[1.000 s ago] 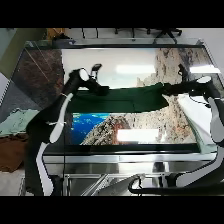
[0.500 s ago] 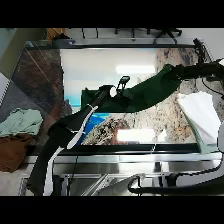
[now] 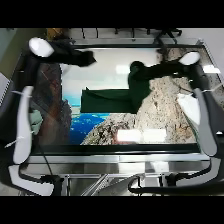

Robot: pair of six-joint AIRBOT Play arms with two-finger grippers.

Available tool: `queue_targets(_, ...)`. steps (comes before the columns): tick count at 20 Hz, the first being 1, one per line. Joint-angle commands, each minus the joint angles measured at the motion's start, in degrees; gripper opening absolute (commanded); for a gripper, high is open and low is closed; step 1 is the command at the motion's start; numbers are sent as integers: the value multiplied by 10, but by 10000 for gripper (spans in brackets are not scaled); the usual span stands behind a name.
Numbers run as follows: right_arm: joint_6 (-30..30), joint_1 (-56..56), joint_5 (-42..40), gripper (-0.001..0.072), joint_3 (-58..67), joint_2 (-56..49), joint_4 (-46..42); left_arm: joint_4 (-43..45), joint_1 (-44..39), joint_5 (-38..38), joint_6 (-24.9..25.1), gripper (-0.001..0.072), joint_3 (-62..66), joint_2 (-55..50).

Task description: Fold the shirts.

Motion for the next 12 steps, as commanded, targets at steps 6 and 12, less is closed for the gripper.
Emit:
queue_targets(6, -112, 388, -605, 419, 3, -217, 5, -104, 181, -99, 55, 17, -19, 104)
queue_targets(12, -110, 264, -350, 418, 3, -104, -38, -104, 183, -116, 88, 17, -81, 106)
